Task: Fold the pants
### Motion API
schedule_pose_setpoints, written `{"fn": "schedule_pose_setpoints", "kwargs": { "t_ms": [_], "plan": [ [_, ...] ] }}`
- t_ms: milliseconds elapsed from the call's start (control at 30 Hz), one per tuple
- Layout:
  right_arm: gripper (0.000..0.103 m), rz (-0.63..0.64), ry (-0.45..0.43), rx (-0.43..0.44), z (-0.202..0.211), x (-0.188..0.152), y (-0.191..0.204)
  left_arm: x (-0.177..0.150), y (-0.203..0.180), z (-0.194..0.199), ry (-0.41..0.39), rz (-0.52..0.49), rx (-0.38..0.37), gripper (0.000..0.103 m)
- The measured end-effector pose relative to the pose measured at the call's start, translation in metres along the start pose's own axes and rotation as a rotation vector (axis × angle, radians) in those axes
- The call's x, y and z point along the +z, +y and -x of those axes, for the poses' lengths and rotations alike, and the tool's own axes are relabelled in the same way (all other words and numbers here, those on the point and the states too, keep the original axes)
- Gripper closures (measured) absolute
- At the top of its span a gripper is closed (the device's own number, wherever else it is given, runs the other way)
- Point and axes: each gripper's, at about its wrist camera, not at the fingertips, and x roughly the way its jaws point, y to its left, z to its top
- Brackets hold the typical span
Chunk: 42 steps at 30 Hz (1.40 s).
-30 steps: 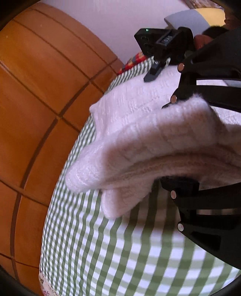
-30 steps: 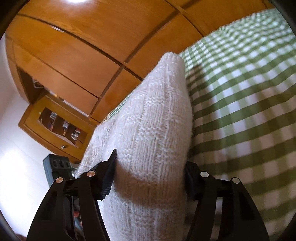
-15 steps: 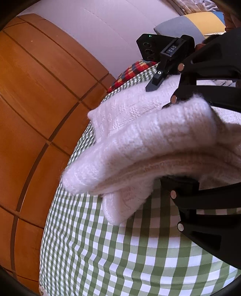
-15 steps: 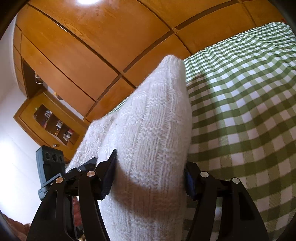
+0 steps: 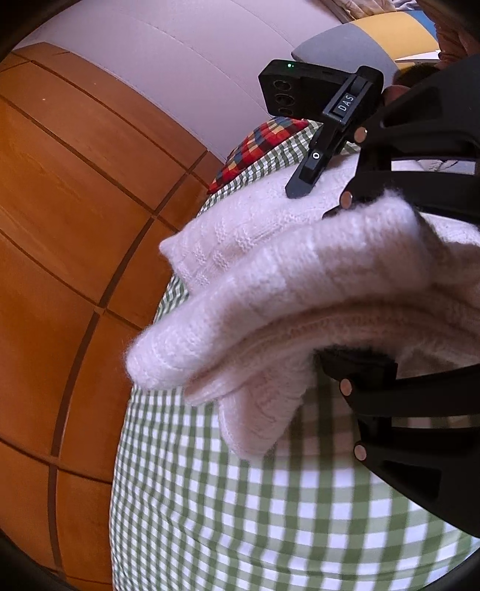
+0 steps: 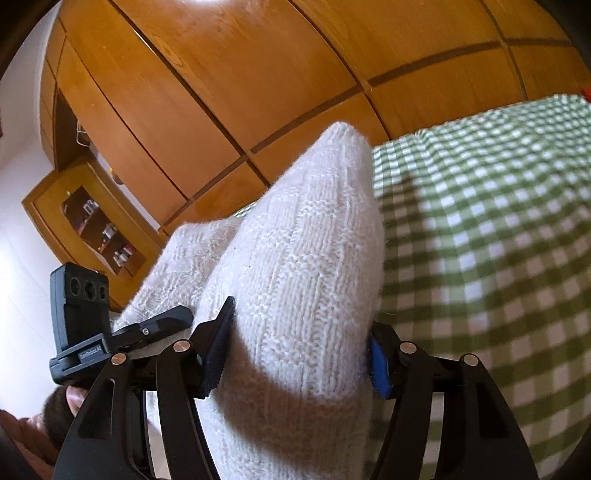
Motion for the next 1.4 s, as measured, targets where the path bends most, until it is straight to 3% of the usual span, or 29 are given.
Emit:
{"fn": "schedule_pose_setpoints", "kwargs": {
  "t_ms": [600, 933, 1067, 1100, 1200, 1400],
  "plan": [
    [0.042, 0.116, -0.06, -0.046, -0.048, 0.088, -0.031, 0.083, 0.001, -0.058, -0.084, -0.025, 0.054, 0.057],
    [0.042, 0.221, -0.147, -0.158, -0.107, 0.138, -0.045, 0.142, 0.029, -0.111, -0.107, -0.068, 0.148, 0.057],
    [0.042, 0.204, -0.091, -0.267, -0.136, 0.137, -0.07, 0.14, 0.055, -0.146, -0.04, -0.078, 0.256, 0.057],
    [0.042, 0.186, -0.07, -0.308, -0.143, 0.133, -0.082, 0.137, 0.062, -0.151, -0.029, -0.074, 0.261, 0.056],
    [0.042, 0.145, -0.076, -0.265, -0.142, 0.131, -0.092, 0.127, 0.08, -0.15, -0.038, -0.019, 0.199, 0.052],
    [0.035, 0.21, -0.071, -0.319, -0.143, 0.126, -0.079, 0.116, 0.076, -0.138, -0.052, -0.019, 0.244, 0.047]
  ]
}}
